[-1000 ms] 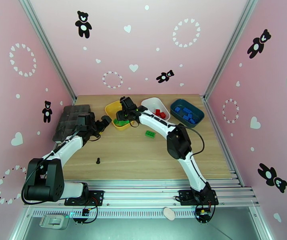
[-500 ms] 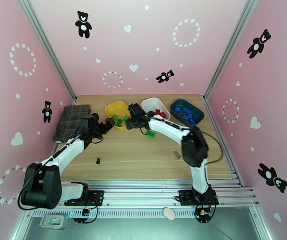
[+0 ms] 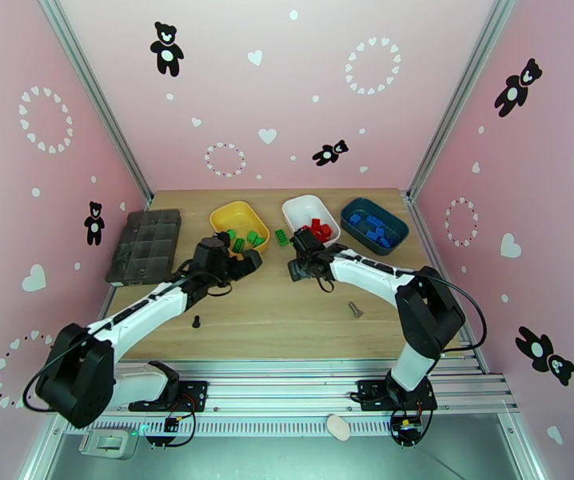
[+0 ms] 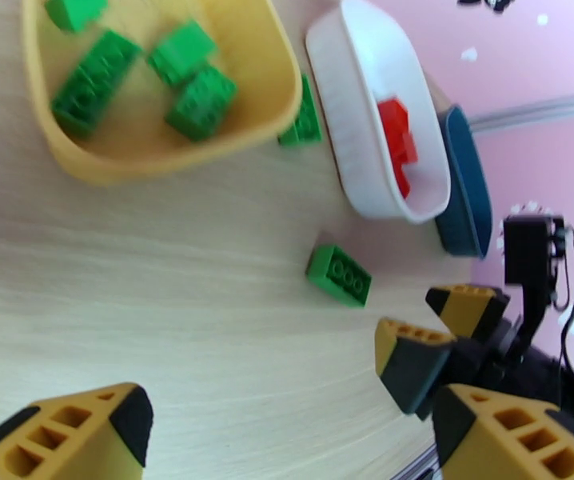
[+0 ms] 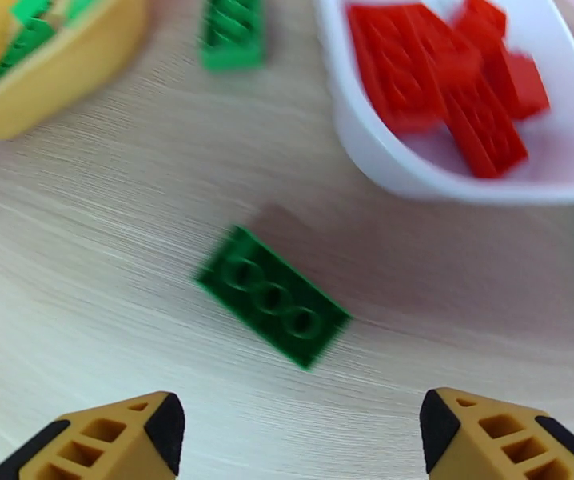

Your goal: Sort the legos into containers by color

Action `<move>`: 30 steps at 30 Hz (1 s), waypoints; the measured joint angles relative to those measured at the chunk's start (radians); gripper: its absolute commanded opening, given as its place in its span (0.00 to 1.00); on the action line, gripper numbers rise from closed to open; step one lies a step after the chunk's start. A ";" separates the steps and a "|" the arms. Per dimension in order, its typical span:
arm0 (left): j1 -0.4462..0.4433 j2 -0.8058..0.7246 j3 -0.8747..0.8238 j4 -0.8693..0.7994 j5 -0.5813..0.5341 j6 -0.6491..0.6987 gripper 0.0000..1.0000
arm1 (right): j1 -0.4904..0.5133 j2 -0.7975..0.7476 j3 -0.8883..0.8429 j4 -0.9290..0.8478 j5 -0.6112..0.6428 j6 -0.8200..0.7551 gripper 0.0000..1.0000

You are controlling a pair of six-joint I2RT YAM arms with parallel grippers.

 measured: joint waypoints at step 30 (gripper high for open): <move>-0.057 0.090 -0.042 0.041 -0.071 -0.052 0.98 | -0.019 0.252 0.150 0.109 -0.129 -0.106 0.78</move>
